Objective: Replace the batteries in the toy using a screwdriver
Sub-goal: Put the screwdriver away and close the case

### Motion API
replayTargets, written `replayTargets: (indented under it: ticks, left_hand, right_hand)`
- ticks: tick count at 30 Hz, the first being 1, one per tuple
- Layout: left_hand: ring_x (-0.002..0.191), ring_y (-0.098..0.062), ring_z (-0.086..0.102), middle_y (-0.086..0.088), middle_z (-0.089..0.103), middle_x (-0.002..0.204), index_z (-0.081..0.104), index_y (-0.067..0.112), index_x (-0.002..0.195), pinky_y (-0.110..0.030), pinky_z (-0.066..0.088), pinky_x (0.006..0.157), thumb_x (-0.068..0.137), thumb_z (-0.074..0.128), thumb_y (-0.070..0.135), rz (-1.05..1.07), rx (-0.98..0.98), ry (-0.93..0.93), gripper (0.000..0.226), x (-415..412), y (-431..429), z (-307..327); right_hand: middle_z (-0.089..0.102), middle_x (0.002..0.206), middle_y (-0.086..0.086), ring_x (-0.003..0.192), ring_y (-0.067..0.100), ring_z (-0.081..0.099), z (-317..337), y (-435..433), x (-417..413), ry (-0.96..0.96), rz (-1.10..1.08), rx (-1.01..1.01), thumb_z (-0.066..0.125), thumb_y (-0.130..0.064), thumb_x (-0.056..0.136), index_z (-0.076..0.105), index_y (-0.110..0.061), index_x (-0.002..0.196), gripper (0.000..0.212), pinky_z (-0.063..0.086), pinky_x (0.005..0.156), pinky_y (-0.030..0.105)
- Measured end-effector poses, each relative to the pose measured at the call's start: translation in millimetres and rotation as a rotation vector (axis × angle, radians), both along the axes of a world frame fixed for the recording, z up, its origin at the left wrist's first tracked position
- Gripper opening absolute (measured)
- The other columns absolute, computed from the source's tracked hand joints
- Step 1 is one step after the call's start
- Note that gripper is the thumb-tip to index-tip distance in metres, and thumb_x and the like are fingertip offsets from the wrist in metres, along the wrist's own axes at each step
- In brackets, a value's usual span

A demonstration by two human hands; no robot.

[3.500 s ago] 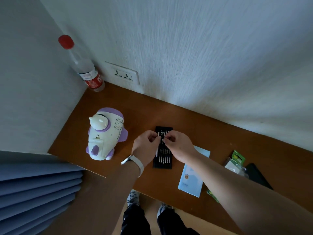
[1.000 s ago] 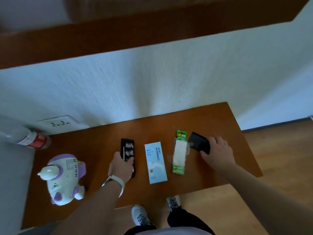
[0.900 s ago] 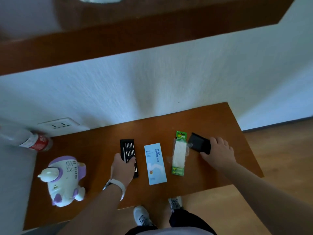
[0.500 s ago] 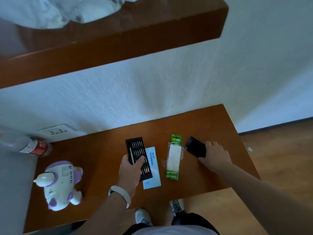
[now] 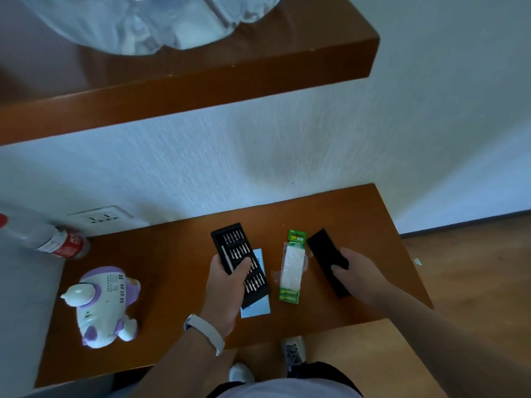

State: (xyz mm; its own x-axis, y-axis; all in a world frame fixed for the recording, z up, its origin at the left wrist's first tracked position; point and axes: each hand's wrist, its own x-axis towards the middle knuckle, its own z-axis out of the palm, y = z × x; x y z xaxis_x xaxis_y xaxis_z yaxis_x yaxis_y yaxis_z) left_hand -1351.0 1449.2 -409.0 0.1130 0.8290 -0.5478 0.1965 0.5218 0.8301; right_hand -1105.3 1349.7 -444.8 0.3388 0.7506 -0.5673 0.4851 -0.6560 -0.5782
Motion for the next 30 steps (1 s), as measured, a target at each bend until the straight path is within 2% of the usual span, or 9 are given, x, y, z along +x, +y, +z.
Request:
replayTargets:
  ticks: [3, 7, 11, 13, 17, 20, 25, 28, 30]
  left_hand:
    - [0.097, -0.028, 0.072, -0.009, 0.071, 0.111, 0.055, 0.027, 0.116, -0.055, 0.059, 0.082, 0.096, 0.063, 0.021, -0.014, 0.017, -0.079, 0.022, -8, -2, 16]
    - [0.099, -0.026, 0.072, -0.009, 0.073, 0.110, 0.054, 0.025, 0.120, -0.054, 0.059, 0.085, 0.098, 0.059, 0.017, -0.013, 0.017, -0.198, 0.023, -24, -2, 38]
    - [0.098, -0.025, 0.072, -0.010, 0.071, 0.111, 0.055, 0.021, 0.123, -0.042, 0.060, 0.077, 0.099, 0.057, 0.015, 0.042, 0.043, -0.268, 0.025, -42, -1, 58]
    - [0.099, -0.024, 0.071, -0.008, 0.069, 0.113, 0.055, 0.023, 0.124, -0.040, 0.059, 0.077, 0.100, 0.057, 0.016, 0.074, 0.076, -0.271, 0.025, -55, -1, 65]
    - [0.099, -0.024, 0.071, -0.008, 0.069, 0.117, 0.051, 0.024, 0.131, -0.036, 0.059, 0.072, 0.101, 0.055, 0.019, 0.168, 0.093, -0.331, 0.032, -85, -3, 75]
    - [0.098, -0.024, 0.072, -0.008, 0.071, 0.117, 0.049, 0.025, 0.136, -0.035, 0.059, 0.069, 0.102, 0.050, 0.025, 0.221, 0.069, -0.428, 0.034, -109, -7, 86]
    - [0.108, -0.026, 0.069, -0.007, 0.072, 0.117, 0.052, 0.027, 0.134, -0.042, 0.057, 0.078, 0.096, 0.050, 0.031, 0.170, 0.092, -0.545, 0.038, -151, -18, 109]
    - [0.115, -0.030, 0.065, -0.012, 0.068, 0.124, 0.053, 0.024, 0.134, -0.046, 0.057, 0.085, 0.083, 0.068, 0.021, 0.100, 0.125, -0.649, 0.053, -181, -25, 121]
    - [0.120, -0.034, 0.061, -0.016, 0.063, 0.130, 0.052, 0.020, 0.137, -0.047, 0.058, 0.087, 0.083, 0.061, 0.013, 0.036, 0.148, -0.752, 0.056, -202, -27, 126]
  right_hand:
    - [0.068, 0.099, -0.006, 0.086, 0.016, 0.066, 32, -2, -25, 0.143, -0.094, 0.142, 0.051, -0.021, 0.100, 0.054, -0.029, 0.124, 0.025, 0.059, 0.075, 0.036]
    - [0.069, 0.101, -0.007, 0.085, 0.020, 0.068, 76, 1, -76, 0.184, -0.038, 0.259, 0.047, -0.021, 0.101, 0.048, -0.039, 0.132, 0.036, 0.059, 0.078, 0.049]
    - [0.064, 0.092, -0.011, 0.065, 0.009, 0.057, 108, 9, -126, -0.026, 0.300, 0.355, 0.042, -0.024, 0.102, 0.033, -0.054, 0.132, 0.044, 0.047, 0.056, 0.027]
    - [0.062, 0.107, -0.012, 0.074, 0.003, 0.048, 121, 15, -146, -0.174, 0.441, 0.392, 0.040, -0.026, 0.103, 0.027, -0.044, 0.146, 0.049, 0.042, 0.061, 0.021]
    - [0.049, 0.139, -0.010, 0.116, 0.009, 0.046, 135, 20, -178, -0.313, 0.615, 0.438, 0.039, -0.033, 0.102, 0.008, -0.035, 0.155, 0.062, 0.046, 0.089, 0.027]
    - [0.034, 0.149, -0.013, 0.120, 0.007, 0.043, 141, 23, -199, -0.256, 0.705, 0.429, 0.040, -0.040, 0.101, 0.001, -0.038, 0.155, 0.067, 0.043, 0.096, 0.022]
    - [0.018, 0.143, -0.026, 0.113, 0.000, 0.045, 146, 24, -235, -0.059, 0.686, 0.432, 0.040, -0.058, 0.094, -0.001, -0.055, 0.148, 0.068, 0.045, 0.095, 0.019]
    - [0.019, 0.139, -0.035, 0.116, -0.002, 0.044, 157, 22, -254, 0.030, 0.674, 0.469, 0.034, -0.069, 0.087, 0.000, -0.069, 0.139, 0.062, 0.045, 0.095, 0.020]
    - [0.020, 0.138, -0.037, 0.114, -0.003, 0.047, 166, 21, -265, 0.058, 0.675, 0.492, 0.031, -0.075, 0.086, 0.004, -0.065, 0.142, 0.063, 0.047, 0.091, 0.018]
